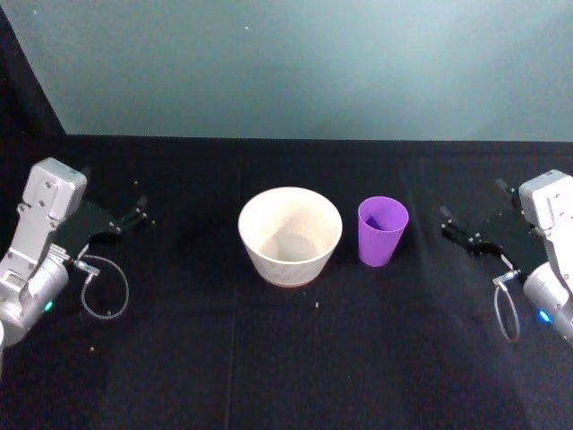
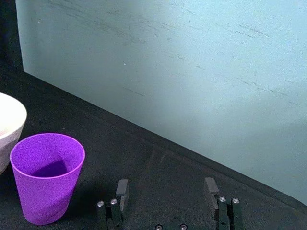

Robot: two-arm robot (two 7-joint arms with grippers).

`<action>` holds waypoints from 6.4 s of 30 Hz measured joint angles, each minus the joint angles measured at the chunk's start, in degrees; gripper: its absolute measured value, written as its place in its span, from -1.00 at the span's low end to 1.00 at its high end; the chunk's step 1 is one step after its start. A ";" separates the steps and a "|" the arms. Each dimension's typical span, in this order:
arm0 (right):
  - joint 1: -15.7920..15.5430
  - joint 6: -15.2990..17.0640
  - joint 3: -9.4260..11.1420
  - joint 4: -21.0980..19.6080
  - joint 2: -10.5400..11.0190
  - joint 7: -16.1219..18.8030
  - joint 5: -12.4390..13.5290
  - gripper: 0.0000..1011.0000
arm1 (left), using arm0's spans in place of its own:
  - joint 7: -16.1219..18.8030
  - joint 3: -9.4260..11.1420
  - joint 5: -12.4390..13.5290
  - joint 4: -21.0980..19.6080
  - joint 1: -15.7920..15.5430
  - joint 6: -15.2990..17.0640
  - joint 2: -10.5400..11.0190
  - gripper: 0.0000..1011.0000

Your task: Pick up the cup and pour the mung beans from the cup into the bowl.

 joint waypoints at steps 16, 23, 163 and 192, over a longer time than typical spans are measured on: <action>0.00 0.00 0.00 0.00 0.00 0.00 0.00 0.98 | 0.00 0.00 0.00 0.00 0.00 0.00 0.00 0.98; 0.00 0.00 0.00 0.00 0.00 0.00 0.00 0.98 | 0.00 0.00 0.00 0.00 0.00 0.00 0.00 0.98; 2.53 7.33 7.84 -2.44 -12.02 23.45 3.13 0.42 | 0.00 0.00 0.00 0.00 0.00 0.00 0.00 0.98; 2.53 7.26 7.84 -2.44 -12.02 23.38 3.13 0.42 | 0.00 0.00 0.00 0.00 0.00 0.00 0.00 0.98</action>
